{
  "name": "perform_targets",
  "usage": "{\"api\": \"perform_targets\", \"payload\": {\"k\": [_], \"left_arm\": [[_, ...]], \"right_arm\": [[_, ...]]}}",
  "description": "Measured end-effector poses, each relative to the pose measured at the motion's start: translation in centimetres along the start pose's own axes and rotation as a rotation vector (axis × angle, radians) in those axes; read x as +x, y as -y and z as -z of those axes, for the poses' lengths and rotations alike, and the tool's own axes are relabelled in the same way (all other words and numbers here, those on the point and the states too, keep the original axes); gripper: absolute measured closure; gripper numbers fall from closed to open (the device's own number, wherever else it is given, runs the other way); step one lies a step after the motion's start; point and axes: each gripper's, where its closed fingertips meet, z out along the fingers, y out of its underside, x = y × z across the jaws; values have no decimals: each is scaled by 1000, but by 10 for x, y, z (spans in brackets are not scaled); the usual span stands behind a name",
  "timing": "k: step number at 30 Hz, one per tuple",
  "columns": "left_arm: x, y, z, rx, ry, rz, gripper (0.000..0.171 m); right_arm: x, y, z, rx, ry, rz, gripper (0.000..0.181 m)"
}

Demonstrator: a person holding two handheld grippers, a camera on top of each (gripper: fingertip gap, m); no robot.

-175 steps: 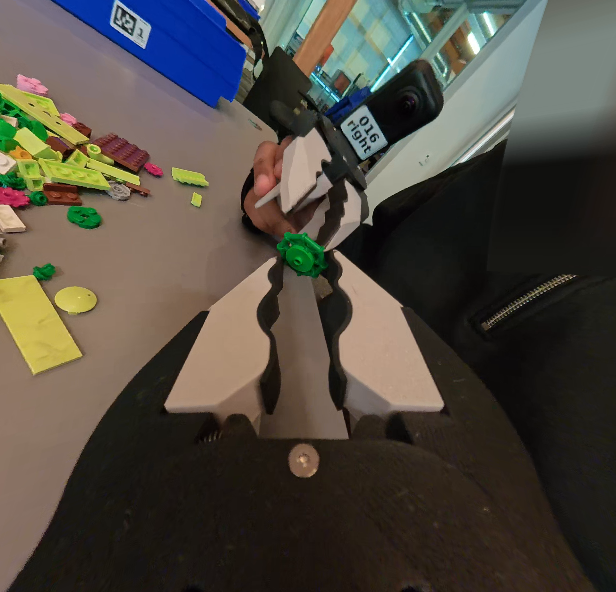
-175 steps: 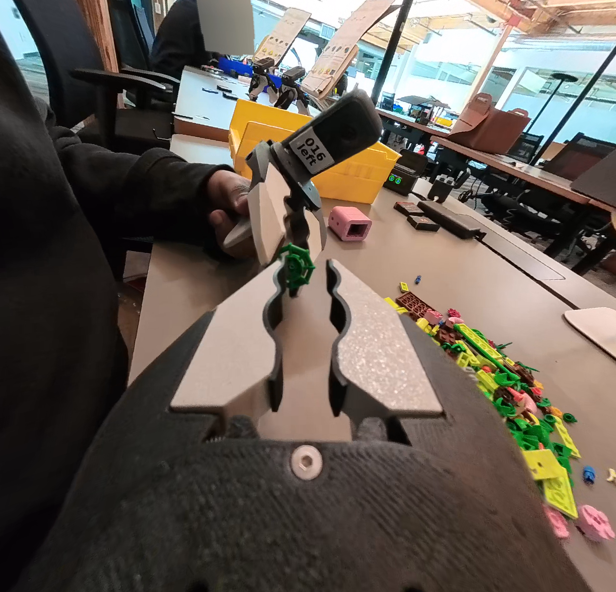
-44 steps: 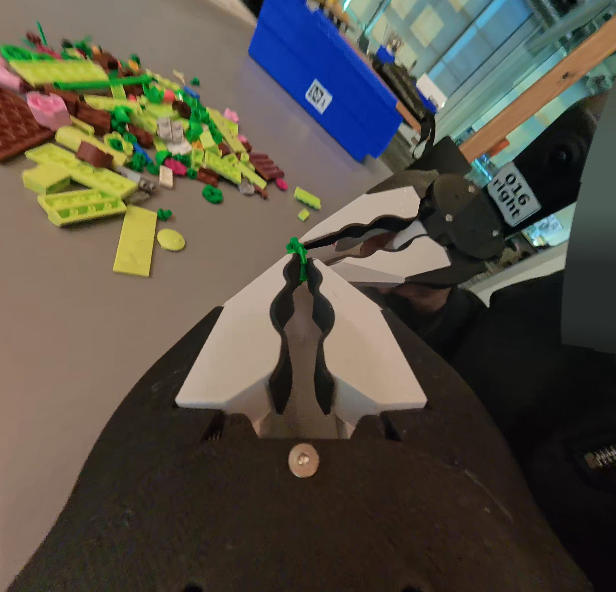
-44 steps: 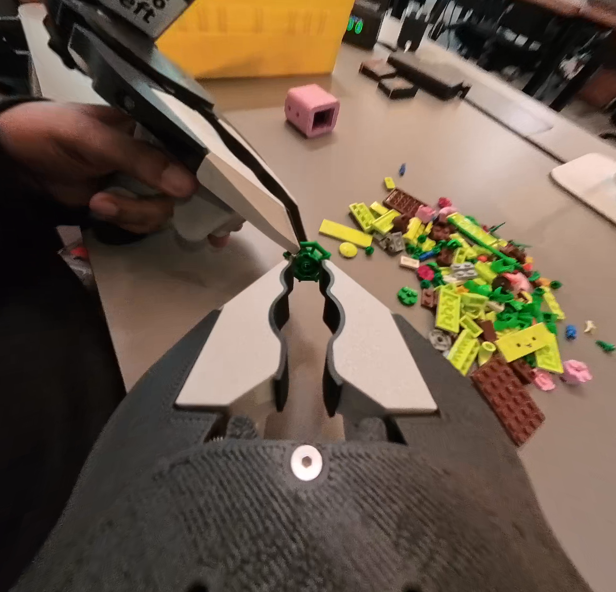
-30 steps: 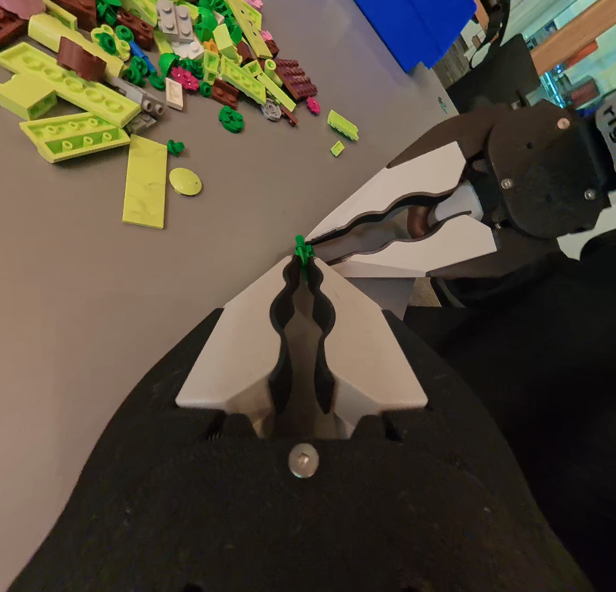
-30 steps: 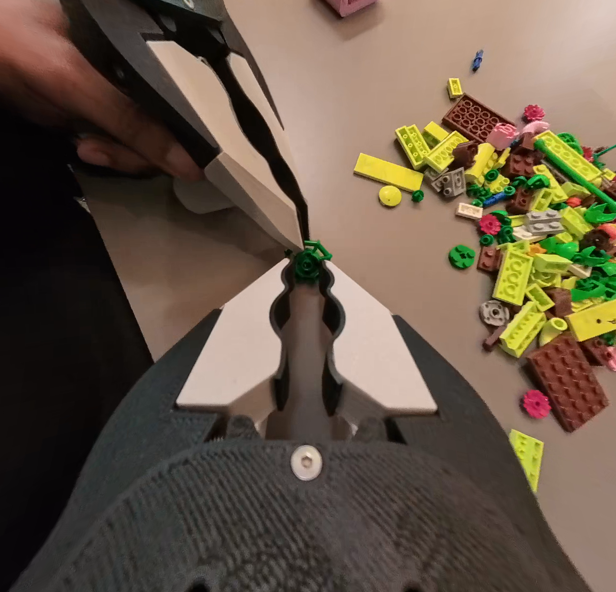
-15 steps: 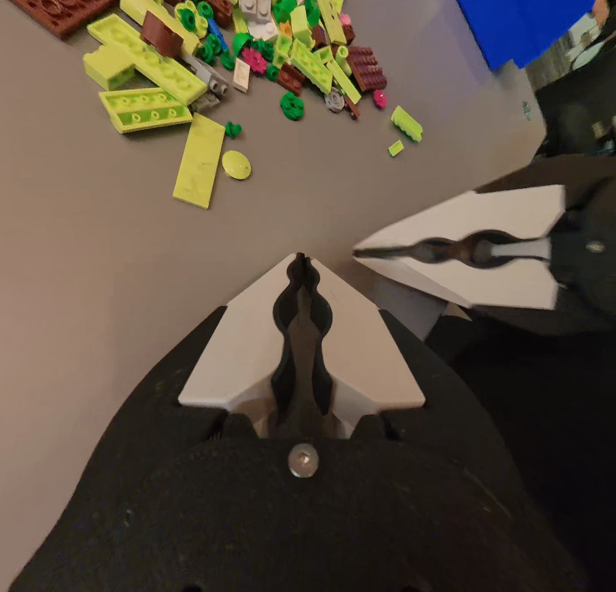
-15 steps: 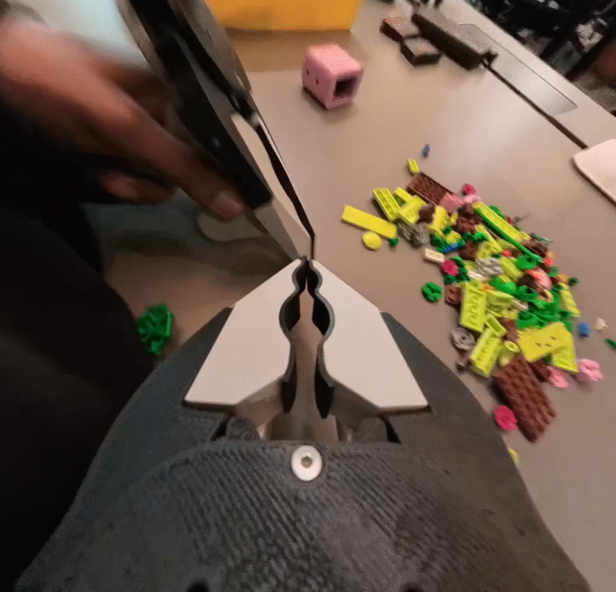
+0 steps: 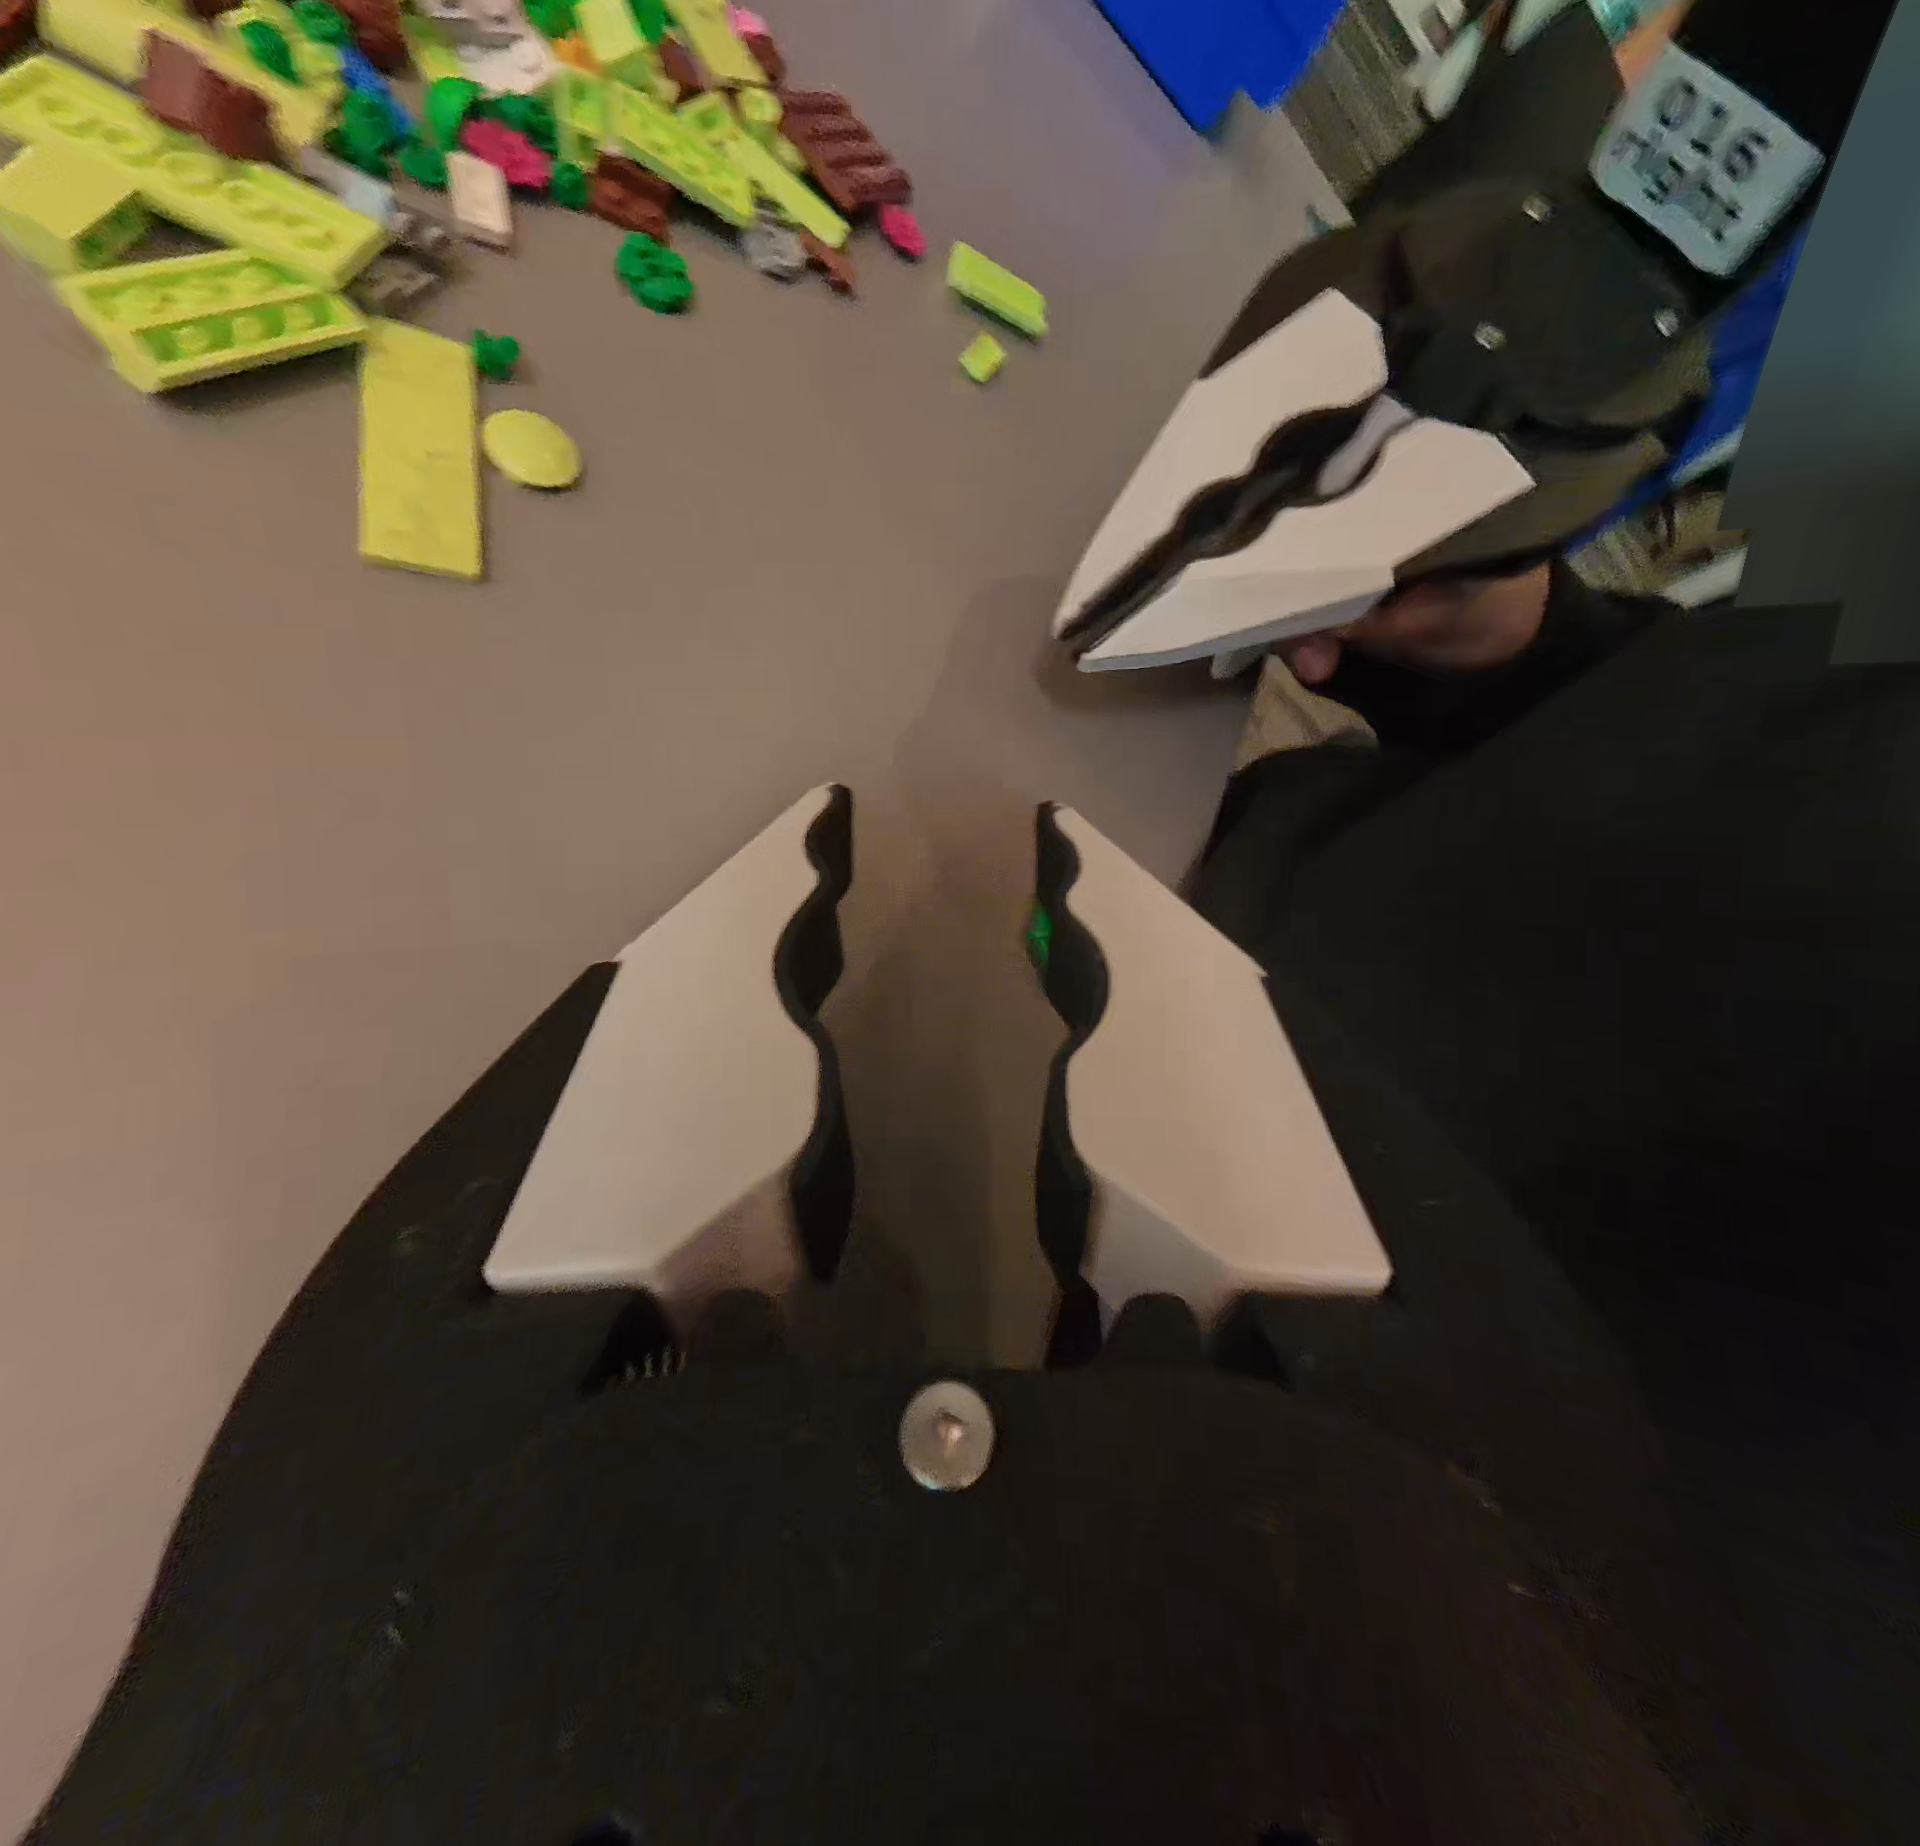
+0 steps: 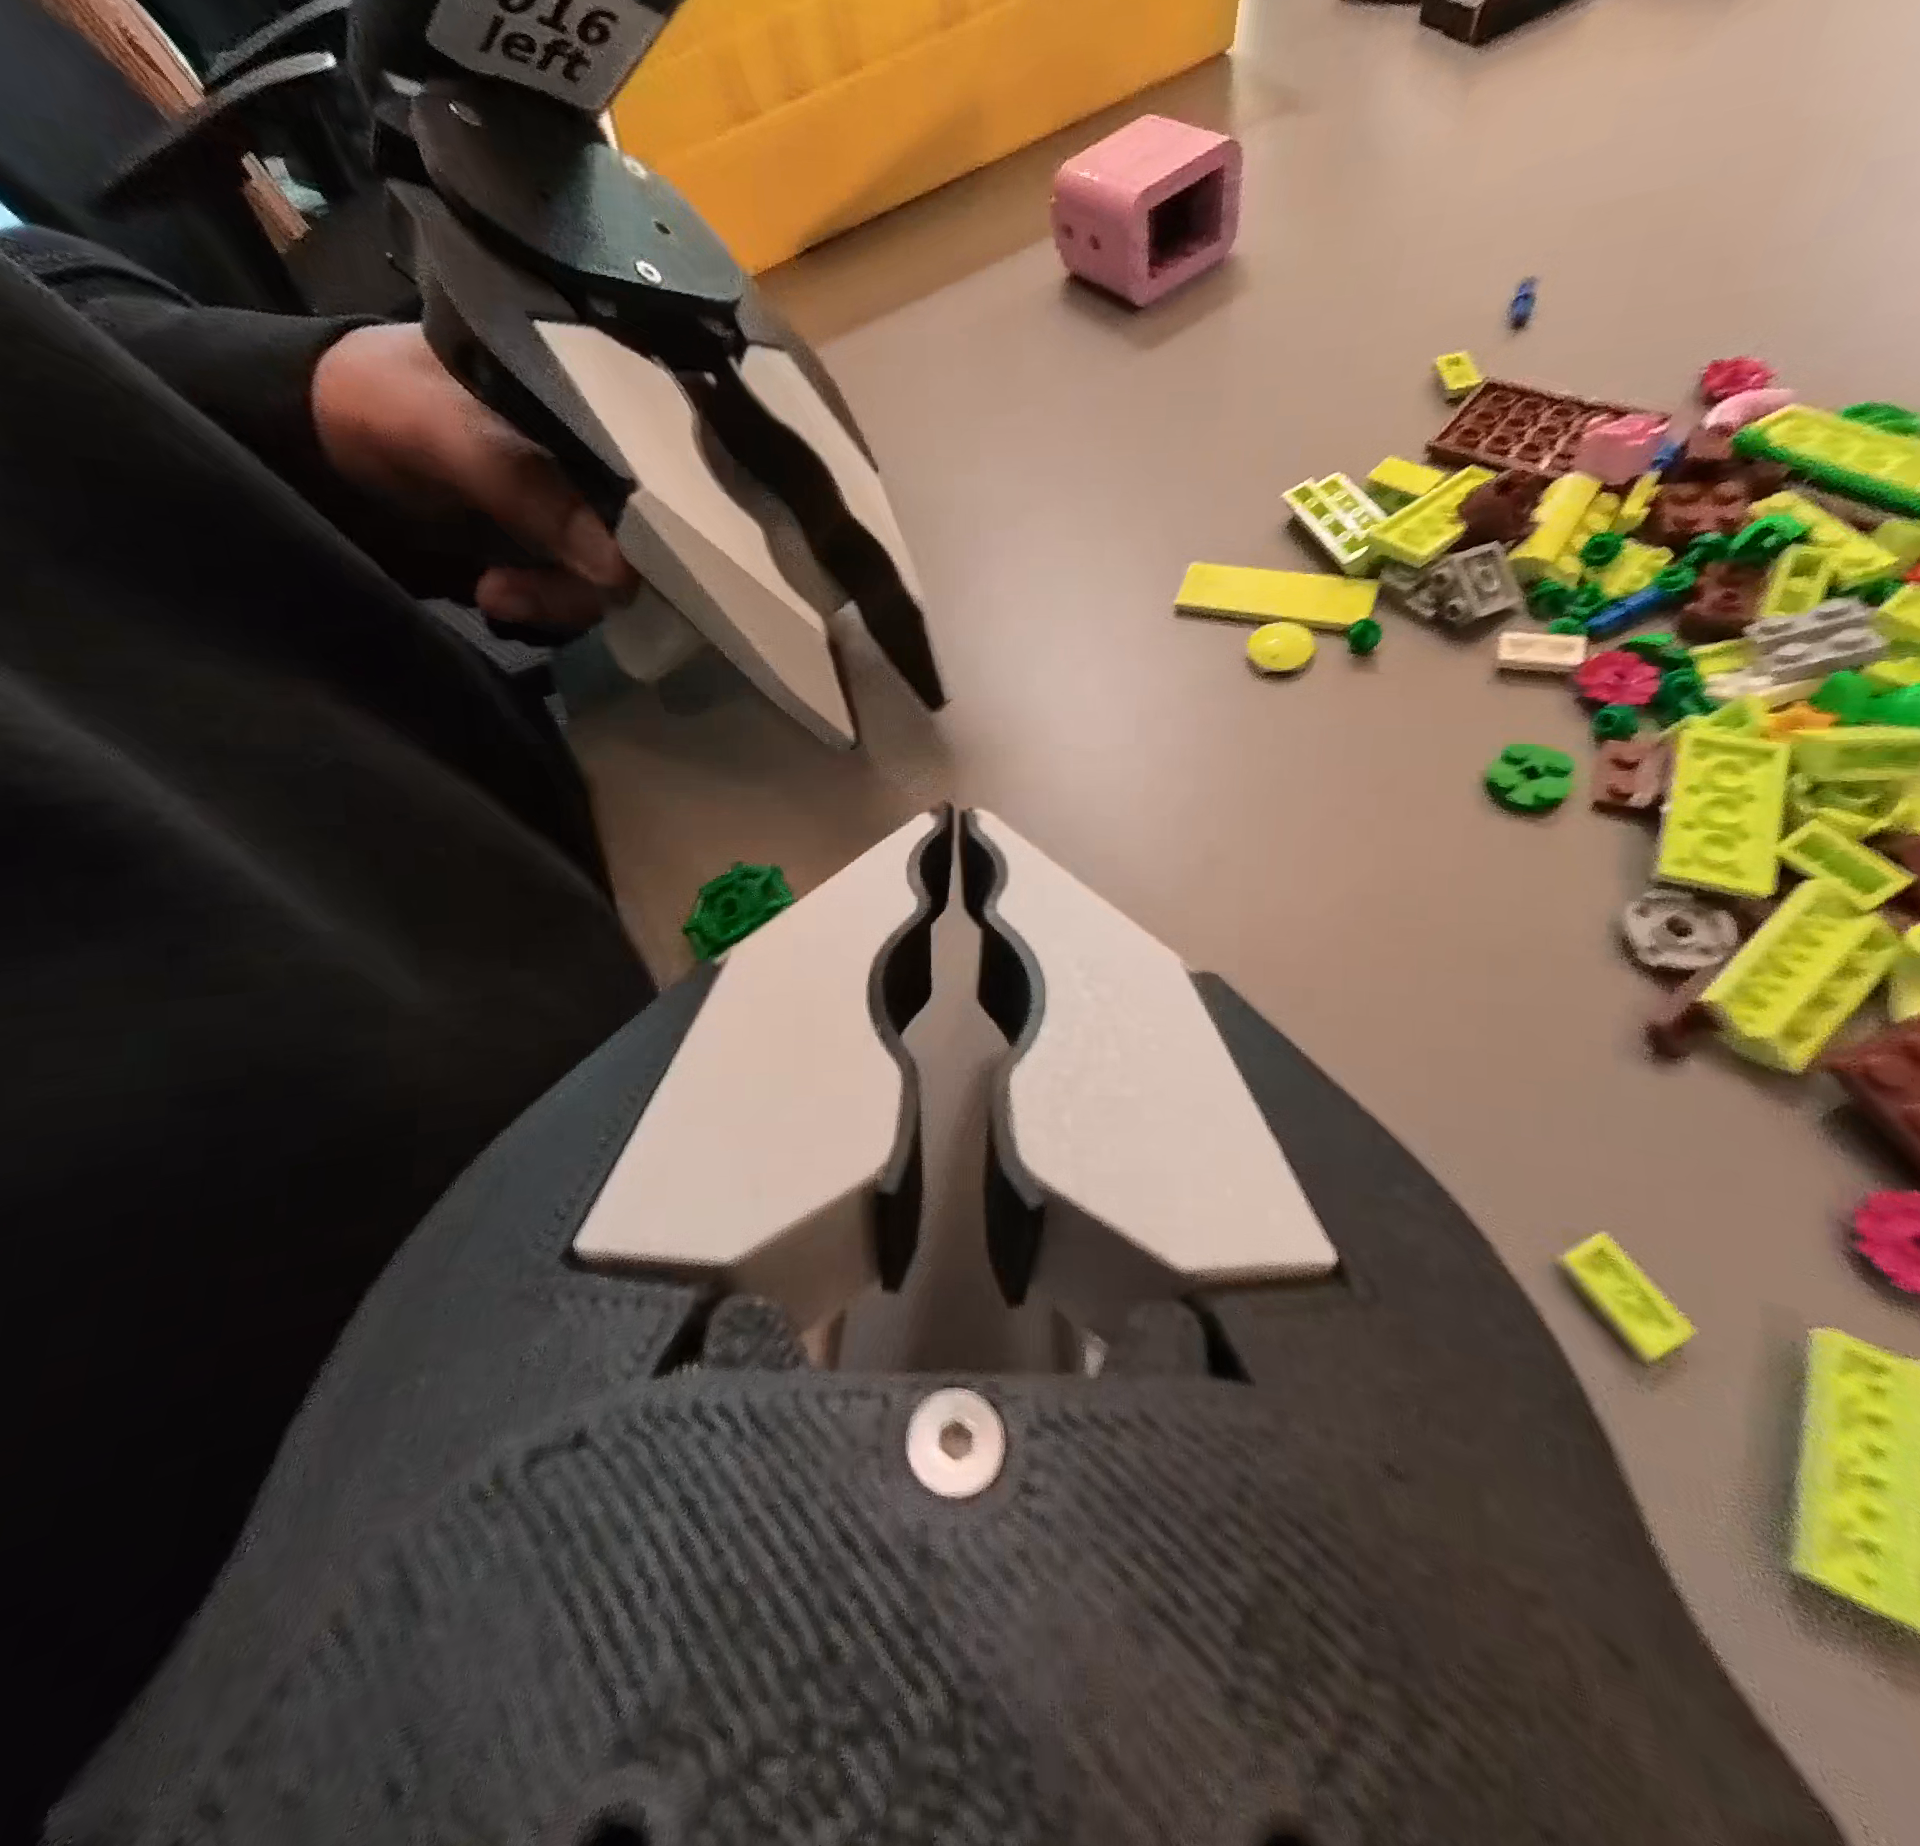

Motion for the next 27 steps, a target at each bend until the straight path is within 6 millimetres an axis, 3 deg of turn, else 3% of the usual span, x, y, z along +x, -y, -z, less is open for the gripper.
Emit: {"api": "perform_targets", "payload": {"k": [5, 10, 17, 27], "left_arm": [[26, -23, -2, -117, -55, -300, 116], [31, -43, -15, -209, 3, -488, 123], [31, -51, -20, -252, 74, -612, 132], [28, -49, -19, -231, 113, -628, 145]], "right_arm": [[-25, -12, 4, 3, -44, -17, 166], [-49, -31, 1, 43, -107, 0, 160], [-56, -38, -9, -9, -157, 109, 161], [-57, -35, -18, -97, -94, 228, 166]]}}
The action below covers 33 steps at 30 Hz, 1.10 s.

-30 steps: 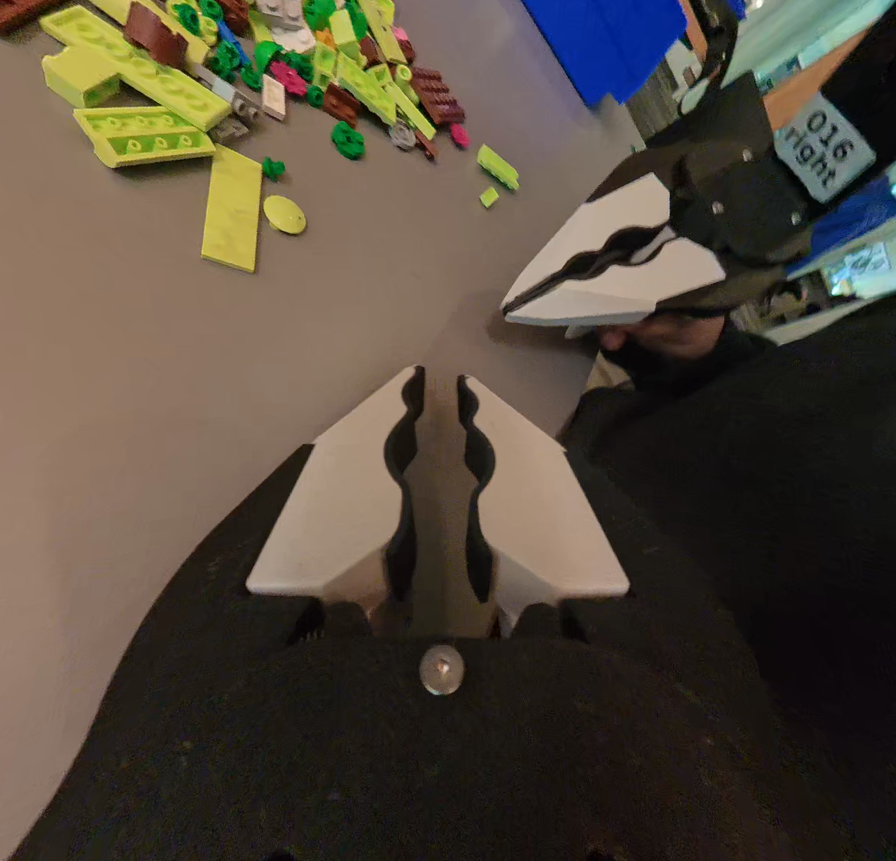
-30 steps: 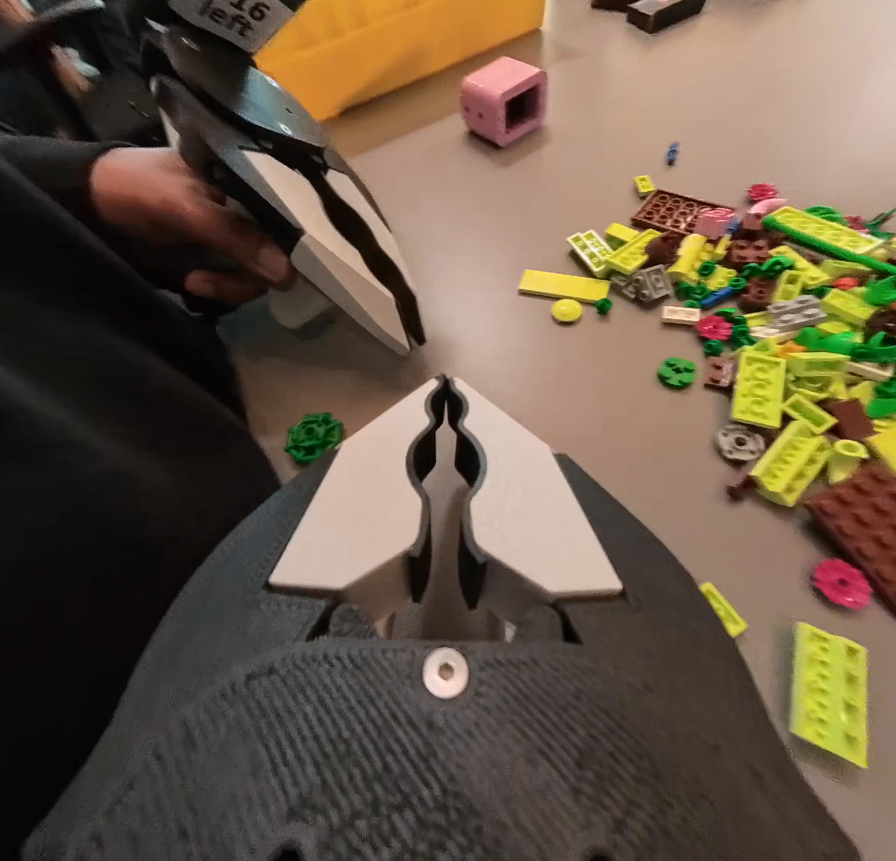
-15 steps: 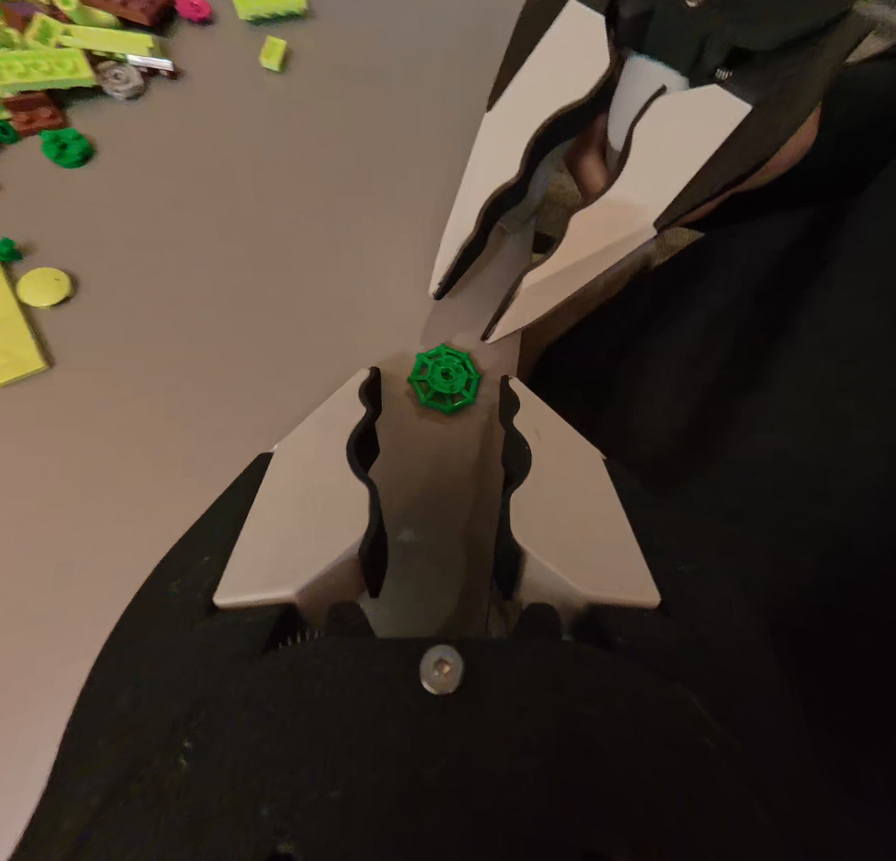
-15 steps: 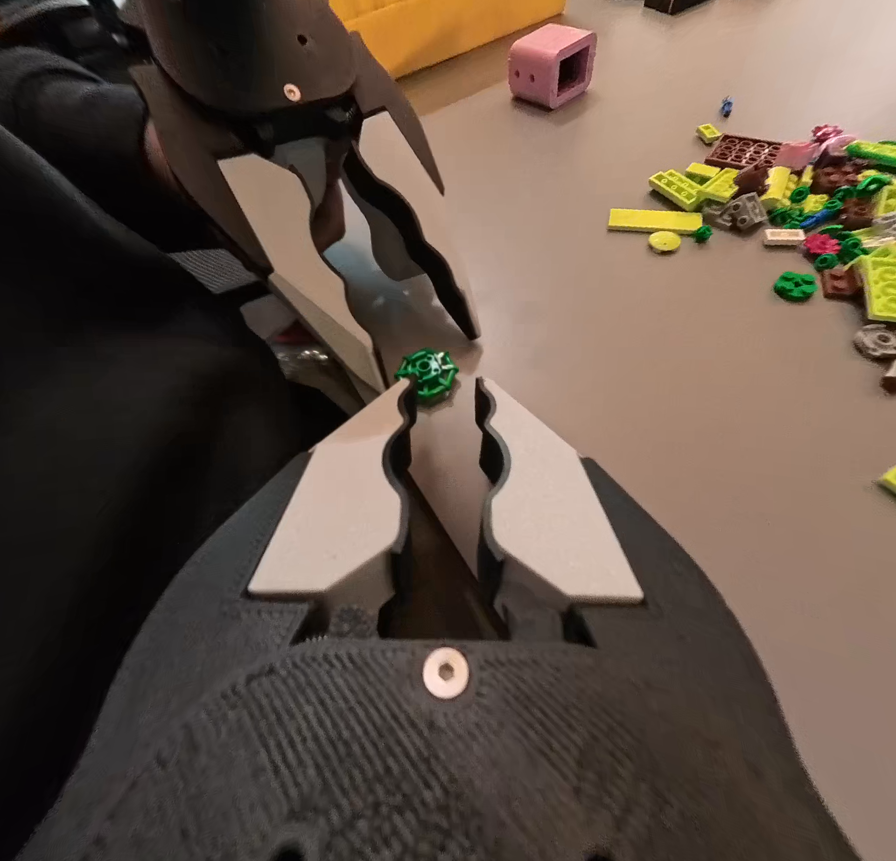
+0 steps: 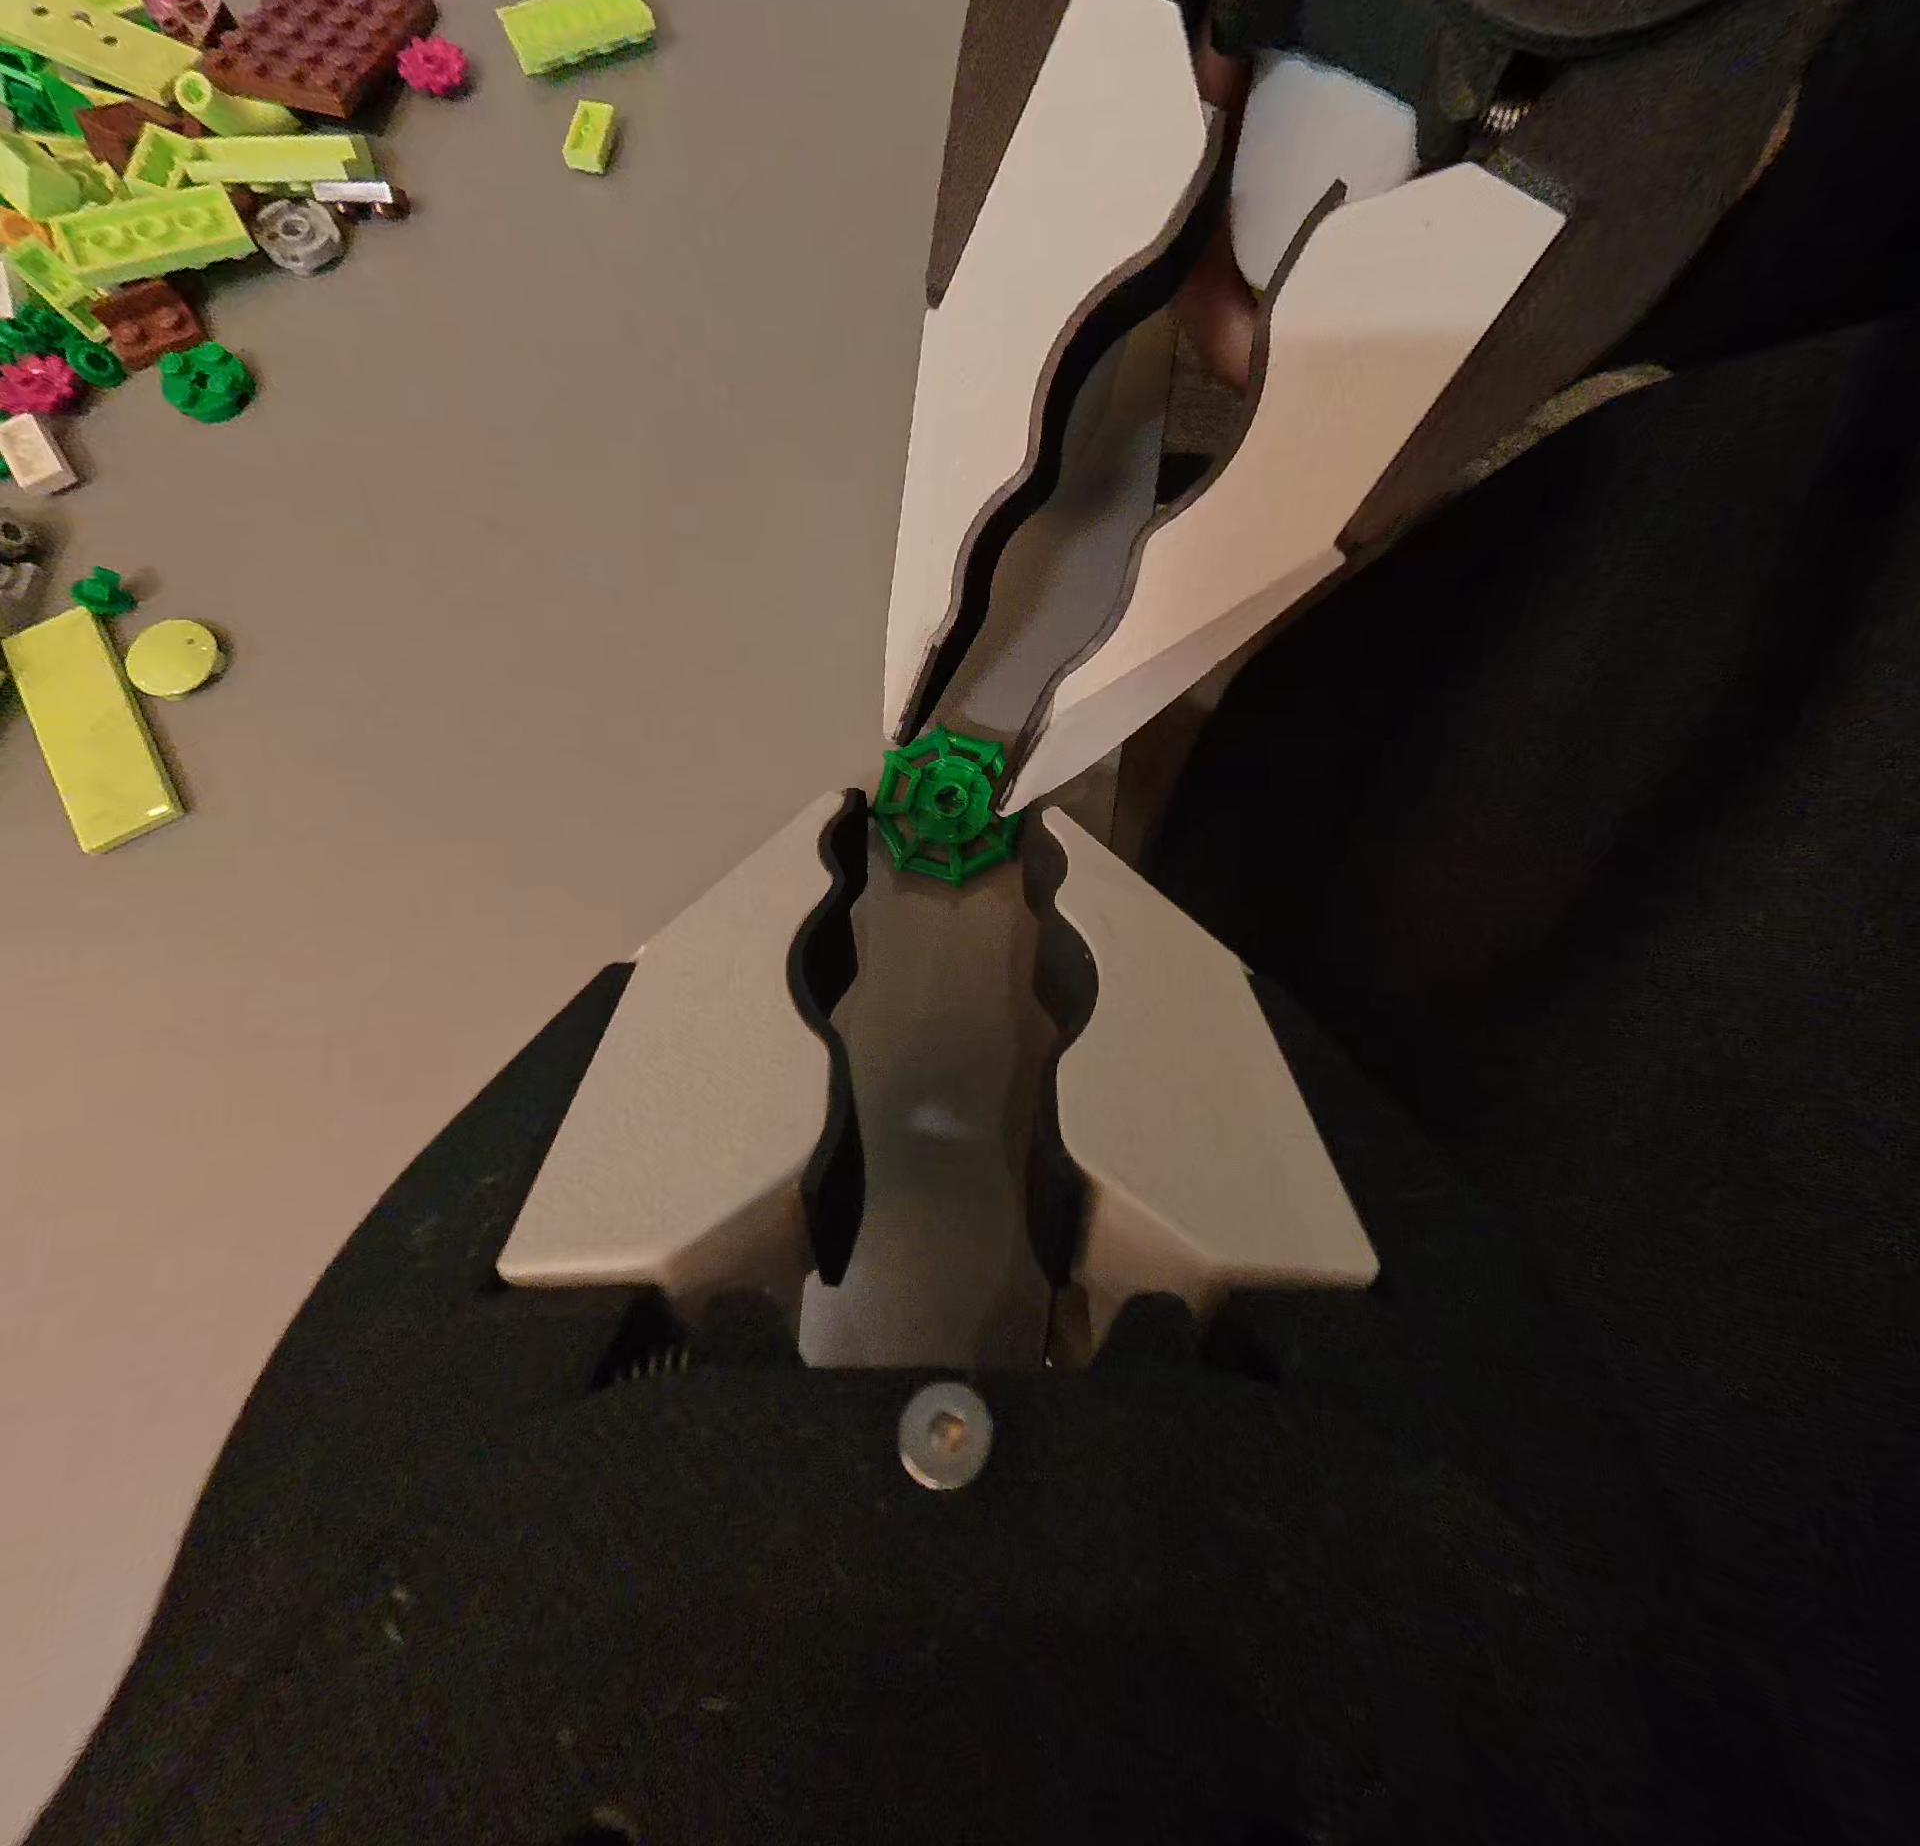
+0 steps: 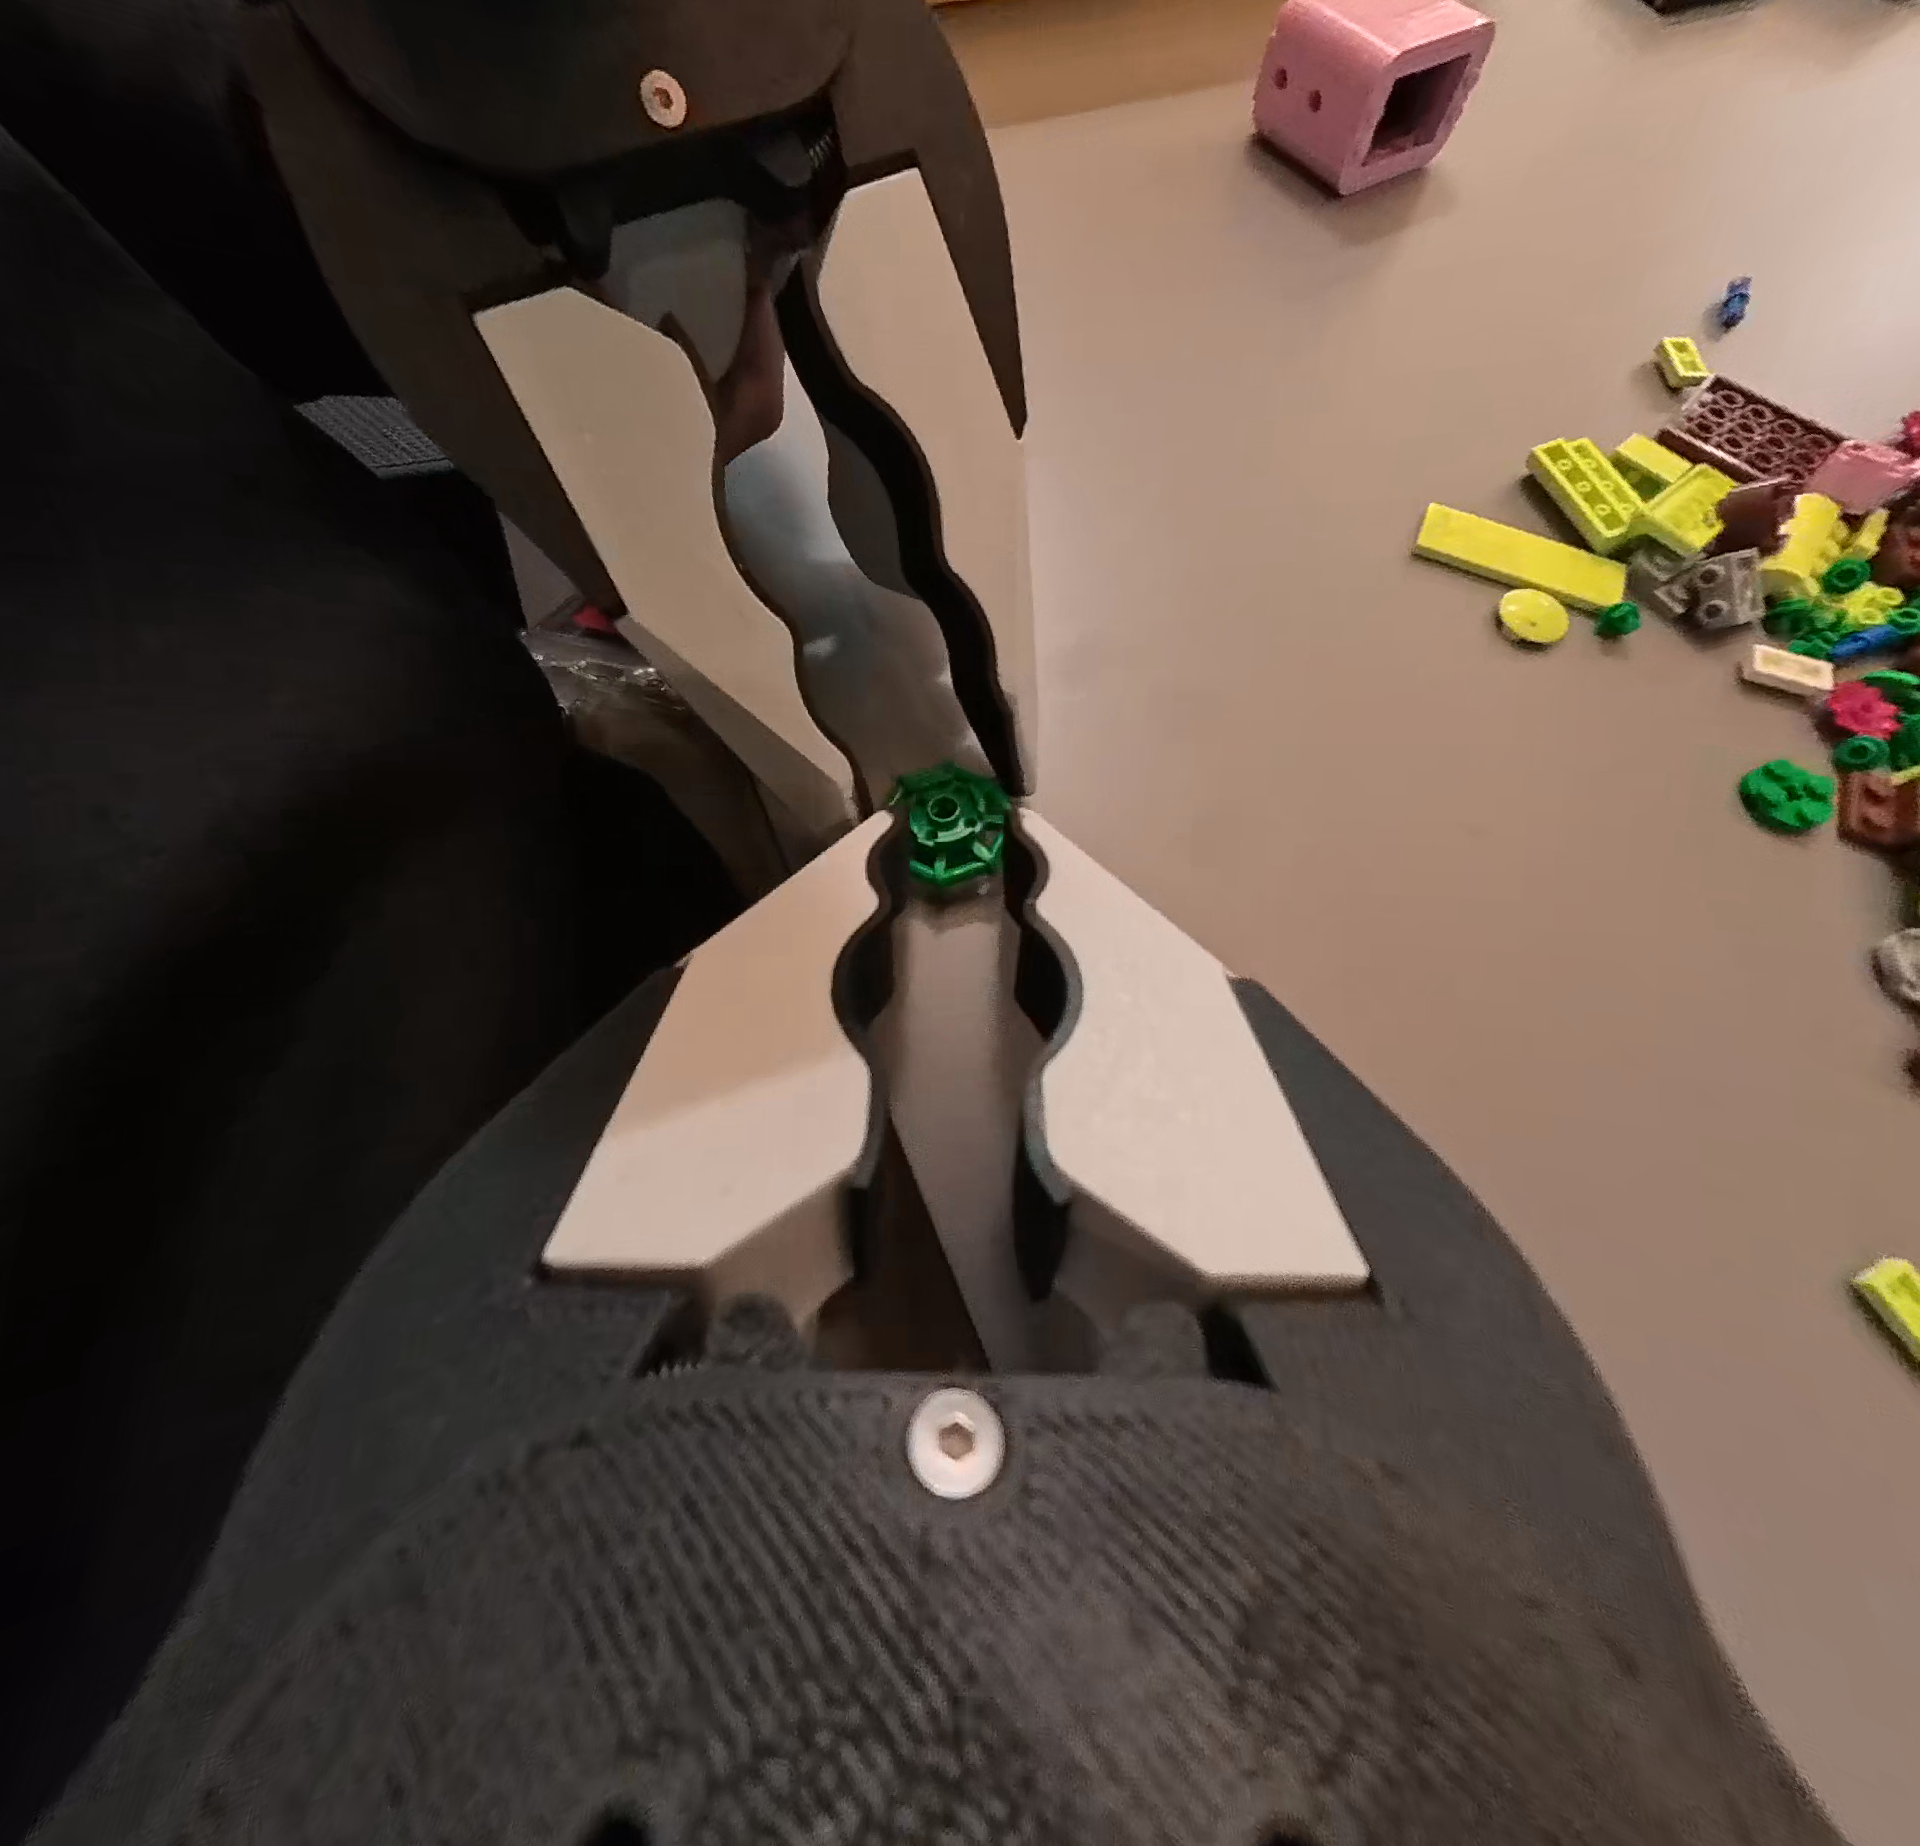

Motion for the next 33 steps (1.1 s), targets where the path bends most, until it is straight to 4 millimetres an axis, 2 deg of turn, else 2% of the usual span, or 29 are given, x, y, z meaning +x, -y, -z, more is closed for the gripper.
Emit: {"api": "perform_targets", "payload": {"k": [3, 8, 12, 19, 25, 30, 33], "left_arm": [[8, -3, 2, -6, -49, -8, 145], [15, -4, 2, -12, -85, -34, 144], [16, -4, 1, -16, -93, -40, 144], [16, -4, 1, -17, -83, -46, 144], [16, -4, 1, -17, -81, -50, 144], [16, -3, 1, -15, -68, -40, 144], [16, -3, 1, -15, -56, -50, 144]], "right_arm": [[-5, -1, 0, -3, 80, -17, 160], [-14, -3, 1, -51, 185, 59, 163], [-17, -4, 1, -94, 267, 7, 164], [-20, -5, 0, -149, 245, 214, 169], [-19, -6, 0, -221, 257, 101, 169], [-19, -8, 1, -295, 261, -73, 168], [-19, -9, 1, -349, 257, -104, 168]]}}
